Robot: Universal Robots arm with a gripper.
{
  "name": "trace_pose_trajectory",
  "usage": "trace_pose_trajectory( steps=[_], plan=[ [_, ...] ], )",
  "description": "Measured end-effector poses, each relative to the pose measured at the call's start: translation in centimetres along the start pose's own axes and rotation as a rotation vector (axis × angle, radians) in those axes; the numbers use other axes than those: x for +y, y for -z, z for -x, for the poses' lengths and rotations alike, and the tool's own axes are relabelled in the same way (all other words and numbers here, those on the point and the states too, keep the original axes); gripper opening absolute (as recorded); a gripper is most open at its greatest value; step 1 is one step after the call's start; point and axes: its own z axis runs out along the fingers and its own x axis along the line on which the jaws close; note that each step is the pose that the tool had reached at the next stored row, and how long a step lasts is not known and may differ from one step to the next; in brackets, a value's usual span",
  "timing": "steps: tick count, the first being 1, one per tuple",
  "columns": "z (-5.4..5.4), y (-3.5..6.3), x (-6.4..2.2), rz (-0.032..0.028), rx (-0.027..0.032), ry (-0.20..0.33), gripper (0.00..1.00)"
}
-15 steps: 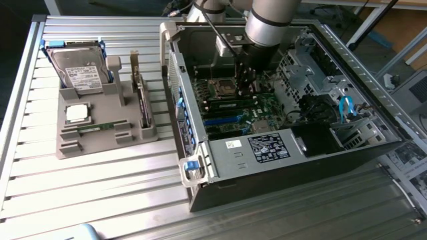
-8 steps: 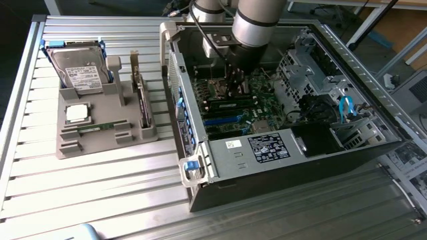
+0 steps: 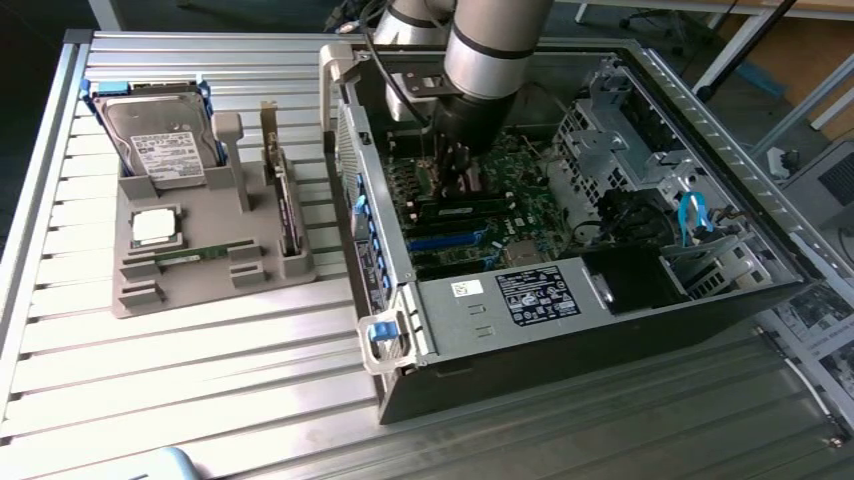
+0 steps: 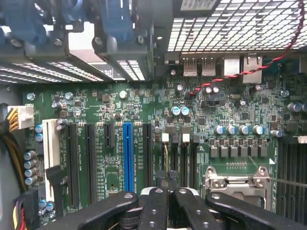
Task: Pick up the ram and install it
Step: 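Press down the ram until it locks into place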
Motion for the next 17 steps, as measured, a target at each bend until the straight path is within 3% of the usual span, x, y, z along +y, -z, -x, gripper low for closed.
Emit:
trace_pose_trajectory(
  steps=[13, 17],
  plan=[
    [0.0, -1.07, 0.69, 0.0003, 0.0005, 0.000, 0.11],
    [0.0, -1.28, 0.70, 0.0003, -0.0019, 0.000, 0.11]
  ],
)
